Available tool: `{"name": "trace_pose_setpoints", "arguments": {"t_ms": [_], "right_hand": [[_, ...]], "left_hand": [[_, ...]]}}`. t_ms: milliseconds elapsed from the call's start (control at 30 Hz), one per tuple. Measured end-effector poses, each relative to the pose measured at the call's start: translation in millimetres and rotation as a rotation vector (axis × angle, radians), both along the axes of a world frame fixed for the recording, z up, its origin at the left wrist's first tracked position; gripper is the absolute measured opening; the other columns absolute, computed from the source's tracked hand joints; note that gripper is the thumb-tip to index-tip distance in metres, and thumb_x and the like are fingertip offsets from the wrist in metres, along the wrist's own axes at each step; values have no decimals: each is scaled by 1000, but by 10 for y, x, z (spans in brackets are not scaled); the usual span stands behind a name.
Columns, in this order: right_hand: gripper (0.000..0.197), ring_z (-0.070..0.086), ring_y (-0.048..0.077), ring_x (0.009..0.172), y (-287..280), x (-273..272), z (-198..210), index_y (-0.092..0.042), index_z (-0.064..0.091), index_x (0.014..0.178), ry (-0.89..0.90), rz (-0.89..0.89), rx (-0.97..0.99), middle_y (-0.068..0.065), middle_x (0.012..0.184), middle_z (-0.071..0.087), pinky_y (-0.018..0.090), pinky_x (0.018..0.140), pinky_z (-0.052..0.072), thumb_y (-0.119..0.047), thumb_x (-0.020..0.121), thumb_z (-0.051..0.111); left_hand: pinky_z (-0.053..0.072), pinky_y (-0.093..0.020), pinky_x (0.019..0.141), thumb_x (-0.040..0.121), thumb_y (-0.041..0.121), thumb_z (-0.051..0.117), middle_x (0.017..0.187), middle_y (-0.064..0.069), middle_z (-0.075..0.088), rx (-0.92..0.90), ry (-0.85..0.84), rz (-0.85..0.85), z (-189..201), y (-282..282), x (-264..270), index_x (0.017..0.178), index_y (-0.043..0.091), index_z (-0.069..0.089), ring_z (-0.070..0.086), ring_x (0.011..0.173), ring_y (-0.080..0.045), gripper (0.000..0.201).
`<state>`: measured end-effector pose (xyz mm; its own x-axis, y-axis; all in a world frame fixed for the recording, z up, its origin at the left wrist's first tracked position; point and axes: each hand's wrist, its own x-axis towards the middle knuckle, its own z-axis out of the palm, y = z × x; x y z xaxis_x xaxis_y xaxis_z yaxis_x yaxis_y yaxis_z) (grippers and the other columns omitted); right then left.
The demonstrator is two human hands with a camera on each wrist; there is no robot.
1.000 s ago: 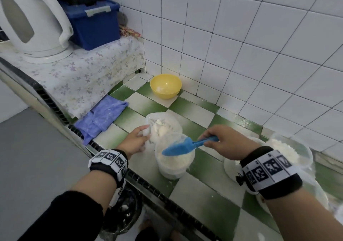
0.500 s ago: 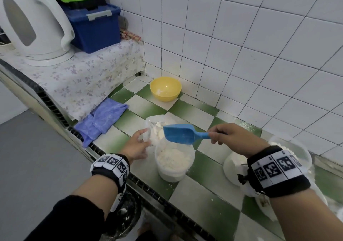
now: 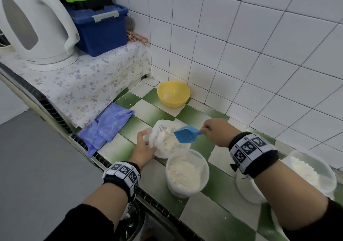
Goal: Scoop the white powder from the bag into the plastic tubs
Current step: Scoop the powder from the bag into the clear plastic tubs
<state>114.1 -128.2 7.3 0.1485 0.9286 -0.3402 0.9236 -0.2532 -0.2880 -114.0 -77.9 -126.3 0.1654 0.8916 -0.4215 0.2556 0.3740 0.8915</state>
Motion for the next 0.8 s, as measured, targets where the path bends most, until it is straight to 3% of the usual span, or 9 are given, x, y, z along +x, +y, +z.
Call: {"name": "trace_pose_setpoints", "arguments": {"t_ms": [100, 167, 267, 333, 433, 500, 567, 667, 800], "right_hand": [[27, 61, 25, 91, 229, -101, -32, -13, 66, 107, -57, 71, -93, 9, 100, 65, 30, 71, 45, -18, 99, 41], [28, 62, 26, 90, 371, -157, -85, -15, 66, 107, -107, 122, -136, 7, 94, 63, 31, 74, 48, -17, 99, 39], [28, 54, 24, 77, 545, -223, -166, -12, 57, 77, -167, 136, -139, 1, 70, 49, 29, 63, 42, -22, 98, 41], [26, 51, 23, 74, 630, -268, -190, -10, 56, 80, -216, 142, -148, 0, 65, 43, 28, 63, 40, -21, 98, 42], [24, 51, 20, 71, 698, -251, -188, -5, 62, 96, -226, 145, -190, 1, 68, 47, 26, 62, 41, -21, 98, 44], [25, 47, 15, 61, 734, -168, -196, -5, 61, 87, -159, 105, -233, 1, 68, 48, 22, 54, 38, -23, 97, 47], [29, 42, 13, 55, 737, -66, -222, -7, 58, 75, -91, 49, -261, 0, 63, 47, 22, 50, 34, -26, 95, 50], [27, 41, 13, 51, 673, 75, -300, -7, 64, 73, 71, -87, -291, 0, 59, 50, 21, 50, 34, -24, 92, 55], [34, 38, 12, 48, 549, 168, -385, -13, 61, 60, 263, -235, -300, -2, 54, 49, 21, 49, 32, -27, 91, 57]], "left_hand": [[49, -36, 70, 90, -5, 47, 115, -10, 61, 58, 91, -122, -45, 157, -61, 100, 42, 62, 57, 80, -23, 50], [47, -31, 67, 88, -6, 42, 117, -8, 62, 42, 136, -206, -53, 258, -83, 95, 41, 67, 56, 79, -22, 54], [44, -12, 59, 89, -10, 40, 124, -5, 58, 0, 200, -348, 40, 378, -94, 111, 26, 66, 52, 87, -15, 50], [42, -8, 58, 90, -11, 37, 125, -5, 54, -32, 244, -414, 75, 481, -99, 118, 21, 63, 49, 90, -14, 50], [52, -22, 71, 91, -9, 35, 129, -3, 49, -50, 320, -461, 105, 614, -122, 113, 29, 64, 55, 101, -23, 53], [57, -36, 80, 90, -9, 36, 134, -6, 47, -52, 314, -456, 142, 698, -121, 108, 31, 65, 56, 109, -29, 52], [51, -35, 91, 93, -7, 38, 134, -4, 46, -29, 286, -436, 200, 740, -96, 116, 24, 64, 50, 120, -26, 47], [44, -28, 89, 100, 3, 43, 129, -2, 48, -35, 210, -408, 214, 734, -104, 130, 19, 57, 49, 114, -19, 37], [58, -42, 80, 97, 9, 56, 128, -6, 53, -71, 133, -405, 121, 647, -173, 124, 35, 54, 62, 99, -25, 37]]}}
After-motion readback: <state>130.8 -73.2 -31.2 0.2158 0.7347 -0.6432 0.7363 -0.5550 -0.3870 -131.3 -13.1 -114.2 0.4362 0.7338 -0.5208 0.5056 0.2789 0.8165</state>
